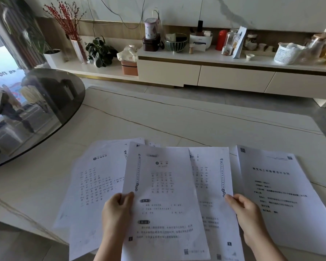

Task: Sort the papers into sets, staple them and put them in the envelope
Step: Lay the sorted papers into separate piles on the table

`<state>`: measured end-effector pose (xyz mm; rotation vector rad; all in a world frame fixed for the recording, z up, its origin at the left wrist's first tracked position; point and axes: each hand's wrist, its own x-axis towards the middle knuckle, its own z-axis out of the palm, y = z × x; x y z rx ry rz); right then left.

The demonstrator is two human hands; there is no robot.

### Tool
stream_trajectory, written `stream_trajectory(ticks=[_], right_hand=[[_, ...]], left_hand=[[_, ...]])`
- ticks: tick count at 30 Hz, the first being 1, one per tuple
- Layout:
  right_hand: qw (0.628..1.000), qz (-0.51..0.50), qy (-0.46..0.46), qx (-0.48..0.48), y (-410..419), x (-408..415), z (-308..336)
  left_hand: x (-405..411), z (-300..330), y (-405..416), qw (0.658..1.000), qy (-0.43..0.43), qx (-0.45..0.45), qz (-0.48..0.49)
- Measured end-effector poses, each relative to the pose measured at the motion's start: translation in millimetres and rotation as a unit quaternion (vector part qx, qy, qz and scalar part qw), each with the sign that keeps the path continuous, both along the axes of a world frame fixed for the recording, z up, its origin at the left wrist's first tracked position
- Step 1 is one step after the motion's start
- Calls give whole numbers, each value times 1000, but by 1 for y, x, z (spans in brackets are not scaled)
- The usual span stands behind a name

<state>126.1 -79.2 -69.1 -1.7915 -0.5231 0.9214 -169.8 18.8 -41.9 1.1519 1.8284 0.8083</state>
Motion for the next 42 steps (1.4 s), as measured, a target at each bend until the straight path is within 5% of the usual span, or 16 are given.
stream_trajectory(ticks=[15,28,35,42], right_hand=[[985,133,-102,-36,8,-33,21],[980,156,-101,74,47,-59,97],[970,236,-4,58,93,-117,96],[956,286,-67,2,125,-173,54]], left_hand=[[32,-18,-6,993,-85,-38,-79],[-5,18,-3,980,-131,42,144],[-92,37,17,993,-32,24,114],[-132,28,30,985,164,-13,-59]])
